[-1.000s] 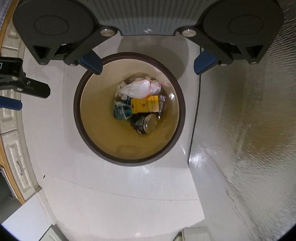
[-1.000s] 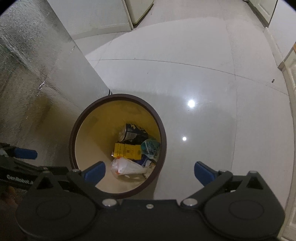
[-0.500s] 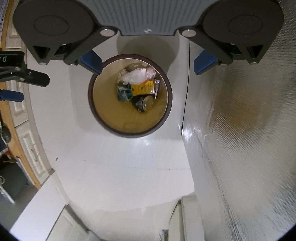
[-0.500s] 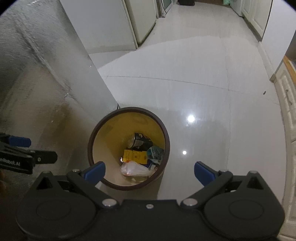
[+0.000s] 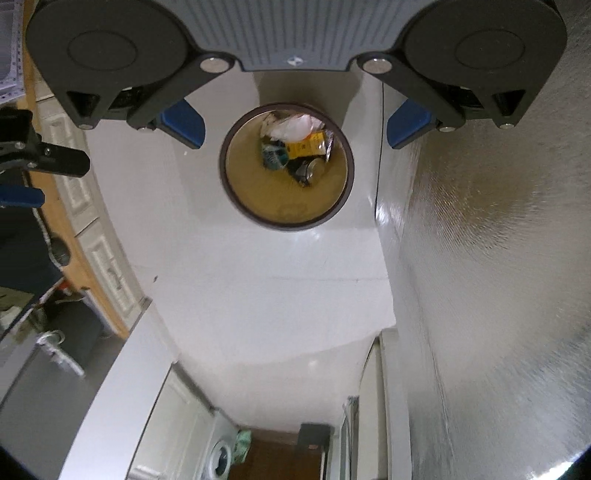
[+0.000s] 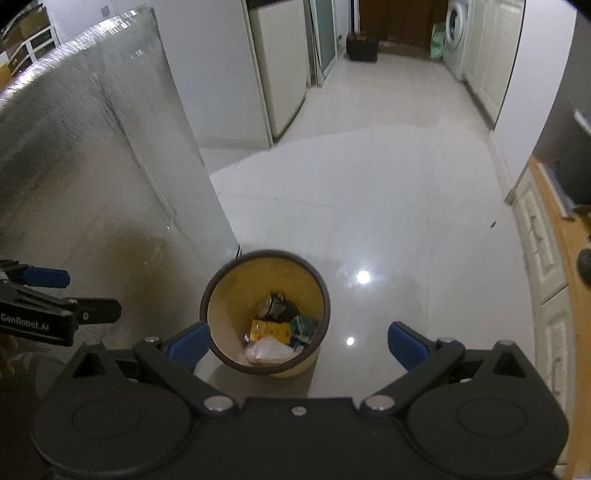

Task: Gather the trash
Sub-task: 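Raise both open tools up away from the yellow bin, then move both tools toward the cardboard piece and teal cap on the counter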

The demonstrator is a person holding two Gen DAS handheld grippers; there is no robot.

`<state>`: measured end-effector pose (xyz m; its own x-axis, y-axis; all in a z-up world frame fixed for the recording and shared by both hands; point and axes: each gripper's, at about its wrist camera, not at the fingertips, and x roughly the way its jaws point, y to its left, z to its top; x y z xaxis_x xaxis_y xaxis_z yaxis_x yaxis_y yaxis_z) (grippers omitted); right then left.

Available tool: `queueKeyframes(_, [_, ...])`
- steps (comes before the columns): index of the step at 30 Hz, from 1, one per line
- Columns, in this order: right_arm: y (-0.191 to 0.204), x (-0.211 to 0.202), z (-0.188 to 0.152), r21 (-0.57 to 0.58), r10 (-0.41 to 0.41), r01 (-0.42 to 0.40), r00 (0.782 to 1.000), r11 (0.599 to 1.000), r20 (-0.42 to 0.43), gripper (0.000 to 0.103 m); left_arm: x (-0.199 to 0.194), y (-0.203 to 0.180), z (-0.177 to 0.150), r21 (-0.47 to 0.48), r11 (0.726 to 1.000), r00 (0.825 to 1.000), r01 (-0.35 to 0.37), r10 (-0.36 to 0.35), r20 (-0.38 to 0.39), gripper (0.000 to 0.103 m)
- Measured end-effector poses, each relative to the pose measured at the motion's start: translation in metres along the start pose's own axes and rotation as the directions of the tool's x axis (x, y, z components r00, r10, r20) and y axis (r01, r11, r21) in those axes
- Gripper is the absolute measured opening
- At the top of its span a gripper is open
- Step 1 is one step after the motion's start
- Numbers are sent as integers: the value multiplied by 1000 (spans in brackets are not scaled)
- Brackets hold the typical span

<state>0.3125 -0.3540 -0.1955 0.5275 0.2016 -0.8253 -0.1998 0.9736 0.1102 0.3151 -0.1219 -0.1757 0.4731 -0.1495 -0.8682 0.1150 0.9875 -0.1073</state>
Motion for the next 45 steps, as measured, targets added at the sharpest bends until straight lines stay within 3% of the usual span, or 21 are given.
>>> queueKeyframes(5, [6,-43,-8,20,-9,7,998,1000,69,103,-42,-8,-7,23,999,996,31,-32,85,103])
queueKeyframes(11, [13,-97,-17,40,-31,25,985,999,168,103,-101,-23,-15,92,994,977,56,-73,201,103])
queueKeyframes(16, [22,-147,-18,34,-32,23,961,999,275,103,-156,-31,-21,151,986,946,69,-113,304,103])
queueKeyframes(24, [51,-206,-10,-13,8,-2,898,1000,440,103,-240,-14,-27,195,980,887,36,-122,446,103])
queueKeyframes(31, [100,-247,14,-109,89,-35,835,993,543,103,-298,25,-15,167,985,835,-35,-63,547,103])
queueKeyframes(35, [129,-260,31,-161,137,-53,807,985,574,103,-328,56,-3,143,987,814,-70,-27,580,103])
queueKeyframes(45, [198,-253,79,-232,220,-98,781,968,585,103,-373,148,40,44,976,775,-213,141,616,103])
